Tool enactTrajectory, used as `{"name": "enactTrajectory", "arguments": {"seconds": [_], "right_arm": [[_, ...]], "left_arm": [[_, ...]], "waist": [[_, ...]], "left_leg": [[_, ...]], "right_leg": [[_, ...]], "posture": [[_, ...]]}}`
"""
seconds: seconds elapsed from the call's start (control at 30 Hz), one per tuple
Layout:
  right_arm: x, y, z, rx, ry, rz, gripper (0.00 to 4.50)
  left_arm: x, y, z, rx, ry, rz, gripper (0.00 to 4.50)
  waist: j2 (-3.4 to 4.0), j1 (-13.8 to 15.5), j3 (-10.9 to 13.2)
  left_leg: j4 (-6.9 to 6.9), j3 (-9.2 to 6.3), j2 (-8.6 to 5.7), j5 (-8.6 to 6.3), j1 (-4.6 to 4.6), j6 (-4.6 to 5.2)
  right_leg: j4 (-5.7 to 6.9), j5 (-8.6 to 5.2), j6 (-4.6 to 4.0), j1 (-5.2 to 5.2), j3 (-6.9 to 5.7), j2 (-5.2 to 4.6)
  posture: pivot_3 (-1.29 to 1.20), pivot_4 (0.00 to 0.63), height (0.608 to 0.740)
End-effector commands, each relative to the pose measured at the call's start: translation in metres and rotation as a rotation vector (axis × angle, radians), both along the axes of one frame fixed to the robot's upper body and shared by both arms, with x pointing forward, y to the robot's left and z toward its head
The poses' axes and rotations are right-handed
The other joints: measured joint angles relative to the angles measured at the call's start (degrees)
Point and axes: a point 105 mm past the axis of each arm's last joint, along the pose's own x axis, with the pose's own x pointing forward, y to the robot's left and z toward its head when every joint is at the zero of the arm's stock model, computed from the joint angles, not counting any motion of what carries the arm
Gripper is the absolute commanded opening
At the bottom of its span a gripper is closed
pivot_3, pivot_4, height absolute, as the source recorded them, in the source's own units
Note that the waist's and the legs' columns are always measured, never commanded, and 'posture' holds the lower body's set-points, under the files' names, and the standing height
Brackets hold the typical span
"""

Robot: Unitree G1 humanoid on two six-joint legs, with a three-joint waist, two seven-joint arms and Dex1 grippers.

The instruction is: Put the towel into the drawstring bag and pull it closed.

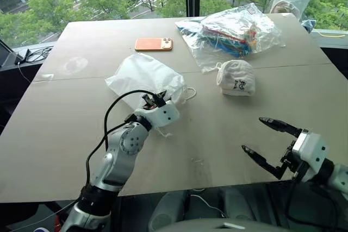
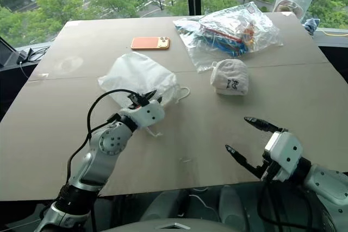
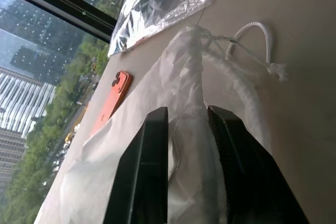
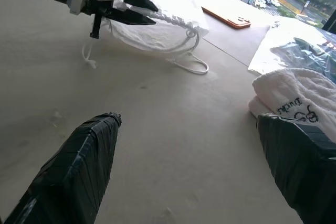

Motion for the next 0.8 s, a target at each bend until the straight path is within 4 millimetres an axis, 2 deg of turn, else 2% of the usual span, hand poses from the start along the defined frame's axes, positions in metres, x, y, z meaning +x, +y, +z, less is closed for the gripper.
{"name": "enactTrajectory", "arguments": {"seconds": [0.03, 0.27, 0.33, 0.43, 0.5, 0.57, 0.67, 0.8], "right_arm": [[-0.001, 0.009, 0.015, 0.042, -0.06, 0.032, 4.5], [0.005, 0.015, 0.023, 0.092, -0.082, 0.072, 4.5], [0.009, 0.016, 0.023, 0.095, -0.082, 0.069, 4.5], [0.039, 0.007, 0.025, 0.07, -0.118, -0.065, 4.5], [0.056, 0.002, 0.033, 0.101, -0.137, -0.15, 4.5], [0.067, 0.003, 0.035, 0.091, -0.129, -0.186, 4.5], [0.091, 0.009, 0.02, -0.041, -0.011, -0.128, 4.5], [0.129, 0.004, -0.002, -0.303, -0.03, -0.154, 4.5]], "left_arm": [[0.003, 0.004, 0.016, -0.065, 0.006, -0.006, 0.11], [-0.001, 0.006, 0.018, -0.158, 0.111, -0.049, 0.11], [-0.003, 0.003, 0.017, -0.253, 0.207, -0.07, 0.11], [-0.008, -0.004, 0.024, -0.571, 0.519, -0.13, 0.11], [-0.007, -0.004, 0.034, -0.7, 0.642, -0.137, 0.11], [-0.007, -0.004, 0.043, -0.76, 0.699, -0.144, 0.11], [-0.004, -0.002, 0.056, -0.846, 0.766, -0.136, 0.11], [-0.002, -0.003, 0.062, -0.852, 0.775, -0.115, 0.11]], "waist": [[-0.01, -0.01, 0.0], [-0.01, -0.09, 0.0], [-0.01, -0.1, 0.0], [-0.13, -0.23, 0.12], [-0.16, -0.23, 0.16], [-0.15, -0.26, 0.16], [-0.16, -0.74, 0.16], [-0.22, -1.43, 0.2]], "left_leg": [[0.01, 0.0, 0.0, 0.03, 0.0, -0.05], [0.02, -0.02, -0.02, 0.08, -0.01, -0.13], [0.02, -0.02, -0.01, 0.07, -0.01, -0.12], [0.02, -0.01, -0.02, 0.07, 0.0, -0.12], [0.2, -0.1, -0.01, 0.05, -0.06, -0.06], [0.19, -0.21, 0.0, 0.08, -0.04, -0.12], [0.15, -0.13, 0.0, 0.21, -0.03, -0.35], [0.15, -0.12, -0.02, 0.2, -0.13, -0.35]], "right_leg": [[0.0, 0.0, 0.0, 0.0, 0.0, 0.0], [0.0, 0.0, 0.0, 0.0, -0.02, 0.02], [0.0, 0.0, 0.0, 0.0, -0.01, 0.03], [0.0, 0.0, 0.0, 0.01, -0.01, 0.11], [0.1, 0.01, 0.0, -0.02, -0.07, 0.29], [0.14, 0.0, 0.0, -0.01, -0.12, 0.34], [0.16, 0.02, -0.03, -0.01, -0.03, 0.34], [0.1, 0.02, -0.03, -0.09, -0.03, 0.33]], "posture": [[0.0, 0.15, 0.74], [0.0, 0.15, 0.74], [0.0, 0.15, 0.74], [0.0, 0.15, 0.74], [0.0, 0.15, 0.74], [0.0, 0.15, 0.74], [0.0, 0.15, 0.74], [0.0, 0.15, 0.74]]}}
